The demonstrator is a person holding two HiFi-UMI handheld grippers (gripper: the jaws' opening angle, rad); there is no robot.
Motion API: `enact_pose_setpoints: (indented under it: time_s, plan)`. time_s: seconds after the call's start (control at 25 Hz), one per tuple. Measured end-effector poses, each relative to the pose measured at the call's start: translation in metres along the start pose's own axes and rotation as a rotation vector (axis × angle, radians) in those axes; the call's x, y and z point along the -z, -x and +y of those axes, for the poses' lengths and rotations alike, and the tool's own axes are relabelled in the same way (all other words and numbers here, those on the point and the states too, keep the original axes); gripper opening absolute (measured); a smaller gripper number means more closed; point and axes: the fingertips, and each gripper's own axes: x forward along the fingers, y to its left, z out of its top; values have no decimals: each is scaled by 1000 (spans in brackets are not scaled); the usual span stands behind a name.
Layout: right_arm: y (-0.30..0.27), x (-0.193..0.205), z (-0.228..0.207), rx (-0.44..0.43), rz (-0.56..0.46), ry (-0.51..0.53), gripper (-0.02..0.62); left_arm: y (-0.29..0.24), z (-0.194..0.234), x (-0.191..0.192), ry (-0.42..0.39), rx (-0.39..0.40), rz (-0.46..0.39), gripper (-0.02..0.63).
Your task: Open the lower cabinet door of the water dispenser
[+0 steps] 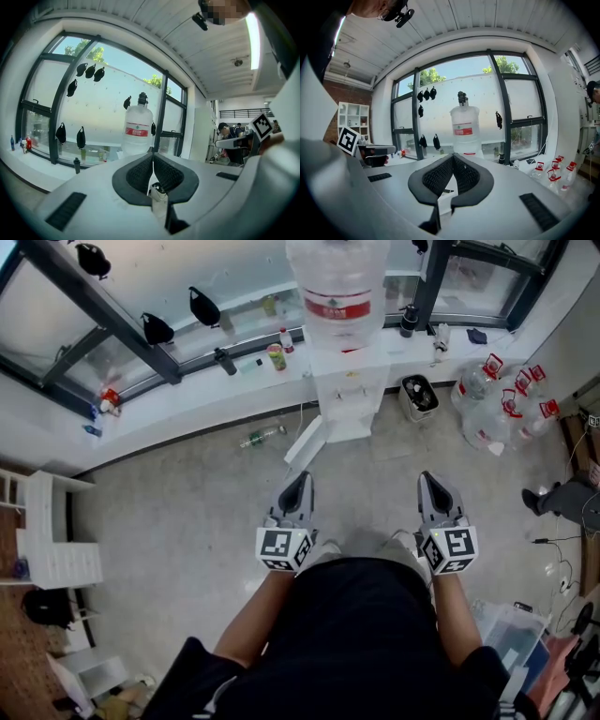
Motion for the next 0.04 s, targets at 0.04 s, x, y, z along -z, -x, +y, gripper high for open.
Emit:
enact_pose_setpoints:
  time_s: [0.04]
  plan:
    - [0, -1, 4, 1, -4, -5, -2, 1, 2, 0, -3, 2, -1, 6]
